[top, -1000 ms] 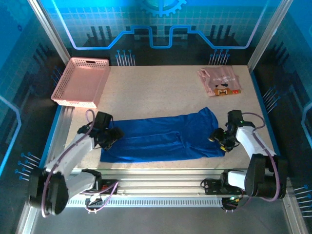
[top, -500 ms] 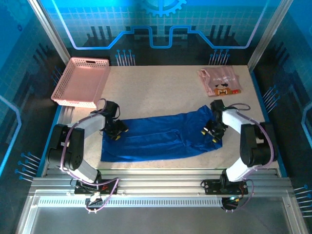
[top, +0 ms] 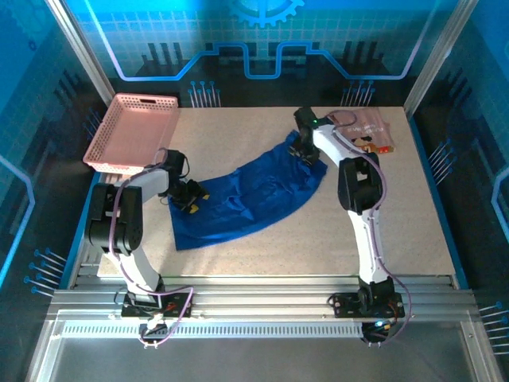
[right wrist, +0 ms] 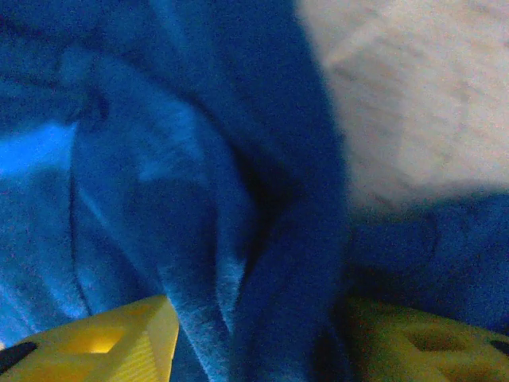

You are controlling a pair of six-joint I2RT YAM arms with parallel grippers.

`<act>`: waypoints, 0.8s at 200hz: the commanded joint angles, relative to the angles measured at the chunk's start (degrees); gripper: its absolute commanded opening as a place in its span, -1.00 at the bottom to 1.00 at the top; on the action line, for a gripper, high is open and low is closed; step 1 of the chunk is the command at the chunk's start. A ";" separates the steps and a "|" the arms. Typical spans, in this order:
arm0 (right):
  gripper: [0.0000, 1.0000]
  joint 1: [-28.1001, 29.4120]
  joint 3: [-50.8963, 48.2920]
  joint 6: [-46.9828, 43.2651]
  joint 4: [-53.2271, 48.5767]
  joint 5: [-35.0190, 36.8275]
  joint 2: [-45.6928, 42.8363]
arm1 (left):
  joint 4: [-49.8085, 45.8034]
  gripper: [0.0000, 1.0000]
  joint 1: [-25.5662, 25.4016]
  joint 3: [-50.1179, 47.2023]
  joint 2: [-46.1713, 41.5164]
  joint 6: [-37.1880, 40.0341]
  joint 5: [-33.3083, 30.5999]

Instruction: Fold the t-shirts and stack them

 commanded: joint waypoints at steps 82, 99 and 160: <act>0.47 -3.77 23.20 -6.34 6.01 -6.89 8.31 | 6.82 -0.03 -13.86 -24.85 -18.06 -22.97 0.18; 0.51 -4.53 21.00 -10.06 3.98 -7.10 3.97 | 6.60 0.06 -19.73 -24.98 -21.20 -29.50 -2.14; 0.60 -4.54 -10.72 -17.73 10.09 -5.87 -21.50 | -6.64 0.20 -26.21 -12.24 -32.58 -31.05 -11.67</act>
